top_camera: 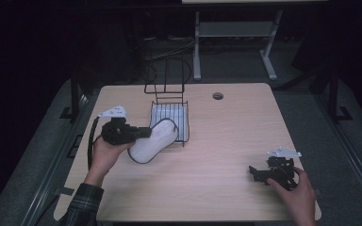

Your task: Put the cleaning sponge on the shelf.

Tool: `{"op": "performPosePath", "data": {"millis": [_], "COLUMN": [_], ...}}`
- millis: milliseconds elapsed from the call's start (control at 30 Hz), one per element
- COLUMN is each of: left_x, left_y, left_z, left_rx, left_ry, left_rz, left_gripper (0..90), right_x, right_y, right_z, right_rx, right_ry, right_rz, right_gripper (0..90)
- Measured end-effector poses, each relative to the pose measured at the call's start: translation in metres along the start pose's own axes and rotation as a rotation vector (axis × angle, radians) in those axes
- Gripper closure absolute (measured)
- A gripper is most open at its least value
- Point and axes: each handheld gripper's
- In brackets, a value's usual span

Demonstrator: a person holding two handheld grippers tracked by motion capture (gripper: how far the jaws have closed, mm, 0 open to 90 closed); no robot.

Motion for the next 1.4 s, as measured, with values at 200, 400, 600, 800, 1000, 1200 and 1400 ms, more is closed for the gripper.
{"op": "performPosePath", "data": {"millis": [200, 400, 600, 800, 1000, 1200, 1400], "left_x": [0.011, 0.023, 0.036, 0.045, 0.054, 0.065, 0.076], "left_y": [-0.006, -0.013, -0.019, -0.028, -0.04, -0.049, -0.059], "left_z": [0.01, 0.015, 0.027, 0.037, 0.042, 0.047, 0.043], "left_rx": [-0.011, -0.02, -0.029, -0.031, -0.03, -0.035, -0.035], "left_ry": [-0.002, 0.009, 0.003, 0.007, 0.031, 0.045, 0.081], "left_rz": [0.014, 0.017, 0.022, 0.022, 0.017, 0.012, 0.013], "left_gripper": [83.1, 83.1, 83.1, 83.1, 83.1, 83.1, 83.1], "right_x": [0.0, 0.0, 0.0, 0.0, 0.0, 0.0, 0.0], "right_y": [0.0, 0.0, 0.0, 0.0, 0.0, 0.0, 0.0], "right_z": [0.0, 0.0, 0.0, 0.0, 0.0, 0.0, 0.0], "right_rx": [0.0, 0.0, 0.0, 0.0, 0.0, 0.0, 0.0], "right_ry": [0.0, 0.0, 0.0, 0.0, 0.0, 0.0, 0.0], "right_rz": [-0.001, -0.002, -0.001, -0.001, -0.001, -0.001, -0.001], "right_gripper": [0.2, 0.2, 0.2, 0.2, 0.2, 0.2, 0.2]}}
Point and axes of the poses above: each handheld gripper's, and its own axes: y roughly backward along the jaws, z roughly out of its top, x roughly to its left, and after that the axes turned 9 degrees about y, right-handed
